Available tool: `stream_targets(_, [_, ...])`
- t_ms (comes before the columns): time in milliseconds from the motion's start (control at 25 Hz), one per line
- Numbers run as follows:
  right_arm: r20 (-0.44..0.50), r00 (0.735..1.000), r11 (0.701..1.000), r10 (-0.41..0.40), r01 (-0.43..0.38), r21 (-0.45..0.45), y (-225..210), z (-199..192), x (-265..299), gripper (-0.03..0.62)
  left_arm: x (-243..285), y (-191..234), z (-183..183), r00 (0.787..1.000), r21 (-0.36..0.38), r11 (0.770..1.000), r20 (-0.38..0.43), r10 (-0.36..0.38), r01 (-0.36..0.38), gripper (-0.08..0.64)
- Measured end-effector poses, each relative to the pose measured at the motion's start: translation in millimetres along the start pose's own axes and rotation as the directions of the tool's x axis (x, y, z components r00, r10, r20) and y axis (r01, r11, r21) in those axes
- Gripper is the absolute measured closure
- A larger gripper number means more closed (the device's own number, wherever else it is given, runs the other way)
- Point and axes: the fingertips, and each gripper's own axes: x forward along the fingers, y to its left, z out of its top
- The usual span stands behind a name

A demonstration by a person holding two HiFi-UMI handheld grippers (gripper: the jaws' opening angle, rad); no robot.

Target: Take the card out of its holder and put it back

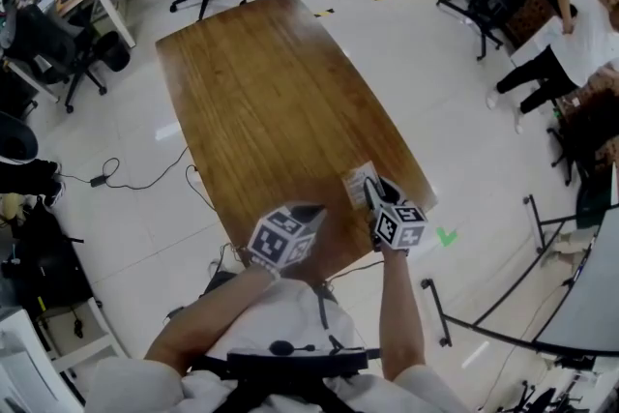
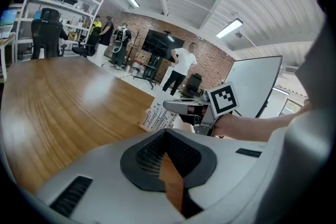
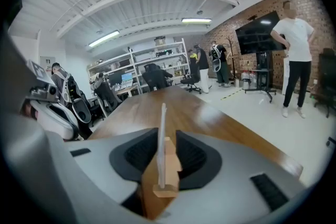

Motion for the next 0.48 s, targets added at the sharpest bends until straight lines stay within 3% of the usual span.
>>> stream_targets(80, [0.02,1.0,1.0,-0.015,0.015,0.019,-0.4,9.7,-6.2,0.375,-4.1,-0.6,-0.3,1.0,-0.004,1.0,0.003,-0.011,0.011,0.568])
stream_targets(160, [0.061,0.997,0.999,-0.039,0.037,0.038,-1.5,24.6,-18.9,0.362,-8.3,-2.5,1.0,1.0,-0.009,1.0,0.013,-0.025,0.025,0.568])
stream_targets(280, [0.175,0.982,0.994,-0.077,0.062,0.087,1.5,58.0,-49.0,0.357,-16.2,-6.1,1.7,0.998,-0.006,0.999,0.017,-0.053,0.053,0.568])
stream_targets(400, [0.292,0.946,0.987,-0.139,0.108,0.121,10.7,95.9,-88.6,0.361,-27.9,-7.3,10.1,0.994,-0.019,0.995,0.053,-0.096,0.097,0.568])
stream_targets(480, [0.356,0.918,0.982,-0.176,0.139,0.127,22.6,115.7,-119.8,0.402,-37.0,-8.6,19.9,0.989,-0.024,0.992,0.083,-0.119,0.122,0.568])
